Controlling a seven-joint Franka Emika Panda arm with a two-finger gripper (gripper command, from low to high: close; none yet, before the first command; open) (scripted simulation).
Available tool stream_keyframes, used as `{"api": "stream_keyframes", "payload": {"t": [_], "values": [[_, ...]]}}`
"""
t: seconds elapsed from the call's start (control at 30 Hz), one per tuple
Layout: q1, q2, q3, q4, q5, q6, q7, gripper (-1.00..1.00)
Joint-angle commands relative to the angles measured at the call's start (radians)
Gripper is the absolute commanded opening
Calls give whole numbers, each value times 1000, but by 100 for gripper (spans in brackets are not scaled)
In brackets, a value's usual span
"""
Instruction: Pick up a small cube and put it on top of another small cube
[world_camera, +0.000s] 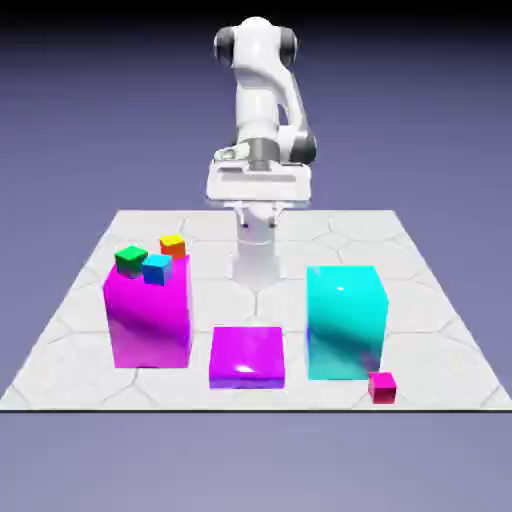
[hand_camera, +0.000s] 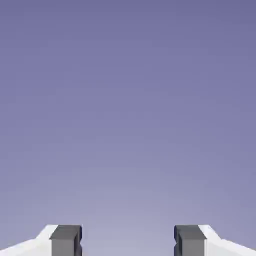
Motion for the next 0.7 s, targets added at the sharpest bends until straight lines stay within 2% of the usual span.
{"api": "stream_keyframes", "payload": {"t": [0.0,0.67], "values": [[6,36,6,33,1,-32,12,0],[127,761,131,700,15,-666,245,0]]}}
